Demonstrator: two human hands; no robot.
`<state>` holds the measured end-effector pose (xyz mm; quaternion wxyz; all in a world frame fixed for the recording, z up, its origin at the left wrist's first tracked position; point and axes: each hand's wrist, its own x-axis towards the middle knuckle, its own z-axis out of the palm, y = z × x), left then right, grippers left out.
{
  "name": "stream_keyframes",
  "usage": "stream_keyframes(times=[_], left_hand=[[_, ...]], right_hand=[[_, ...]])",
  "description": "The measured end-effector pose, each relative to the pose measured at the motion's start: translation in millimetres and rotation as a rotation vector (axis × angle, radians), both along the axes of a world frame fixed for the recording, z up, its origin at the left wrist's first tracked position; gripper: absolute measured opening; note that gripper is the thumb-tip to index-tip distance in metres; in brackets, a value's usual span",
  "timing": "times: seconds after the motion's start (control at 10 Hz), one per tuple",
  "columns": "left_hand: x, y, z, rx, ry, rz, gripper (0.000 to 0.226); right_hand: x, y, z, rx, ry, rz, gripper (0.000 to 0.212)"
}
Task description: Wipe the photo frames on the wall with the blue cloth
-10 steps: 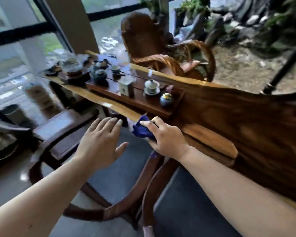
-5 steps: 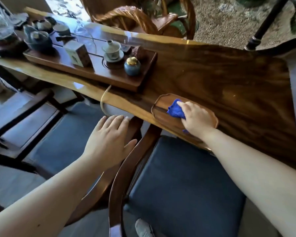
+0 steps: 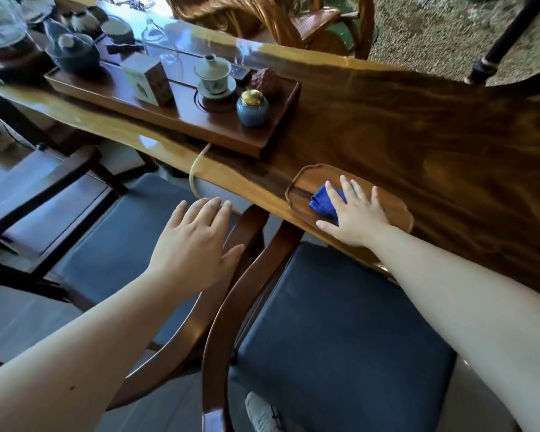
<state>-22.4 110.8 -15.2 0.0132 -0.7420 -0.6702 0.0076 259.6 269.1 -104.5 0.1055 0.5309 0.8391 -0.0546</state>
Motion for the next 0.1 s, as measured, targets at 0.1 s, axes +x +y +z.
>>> stream_keyframes(times=[0.1], left_hand=[[-20.0, -11.7, 18.1, -0.008, 0.041, 0.053, 0.080]], right_hand=[[-30.6, -14.6, 28.2, 0.101, 0.089, 0.194, 0.084]])
